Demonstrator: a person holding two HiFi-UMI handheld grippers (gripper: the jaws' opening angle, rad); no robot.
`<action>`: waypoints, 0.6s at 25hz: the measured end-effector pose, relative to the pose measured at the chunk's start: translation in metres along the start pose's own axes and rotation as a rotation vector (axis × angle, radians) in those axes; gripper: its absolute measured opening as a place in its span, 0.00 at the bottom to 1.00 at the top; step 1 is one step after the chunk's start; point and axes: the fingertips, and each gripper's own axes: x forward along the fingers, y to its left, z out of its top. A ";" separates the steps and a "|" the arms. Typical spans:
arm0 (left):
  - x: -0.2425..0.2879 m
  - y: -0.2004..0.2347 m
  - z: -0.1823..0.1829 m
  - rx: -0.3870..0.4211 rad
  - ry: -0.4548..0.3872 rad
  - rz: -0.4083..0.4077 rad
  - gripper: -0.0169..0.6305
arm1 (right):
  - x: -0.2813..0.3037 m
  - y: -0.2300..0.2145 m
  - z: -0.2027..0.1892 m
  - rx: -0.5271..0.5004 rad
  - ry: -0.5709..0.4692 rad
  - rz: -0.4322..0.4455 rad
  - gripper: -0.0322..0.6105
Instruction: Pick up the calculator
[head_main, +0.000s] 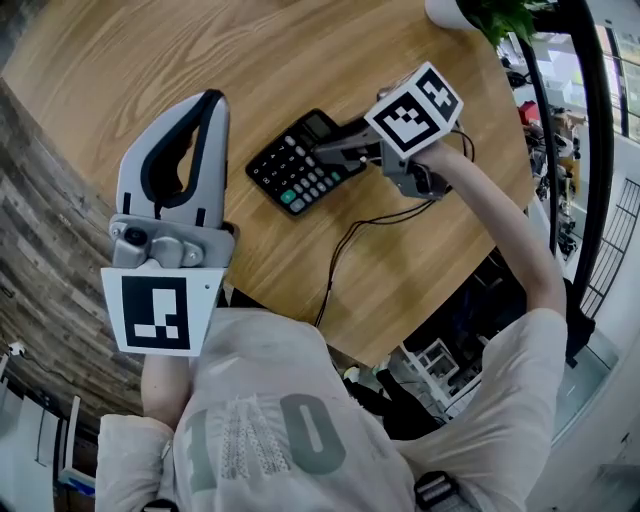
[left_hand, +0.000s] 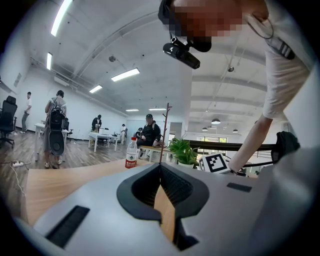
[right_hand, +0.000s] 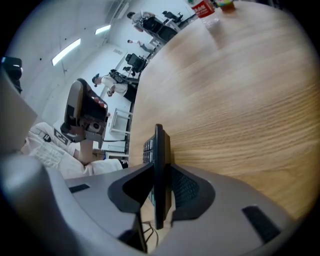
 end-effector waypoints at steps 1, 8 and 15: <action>-0.002 0.001 0.003 0.000 -0.006 0.004 0.04 | -0.005 0.002 0.006 0.013 -0.040 -0.007 0.22; -0.013 -0.004 0.043 0.026 -0.078 0.024 0.04 | -0.074 0.033 0.056 -0.051 -0.342 -0.126 0.22; -0.055 -0.014 0.073 0.026 -0.163 0.046 0.04 | -0.118 0.094 0.067 -0.113 -0.594 -0.247 0.22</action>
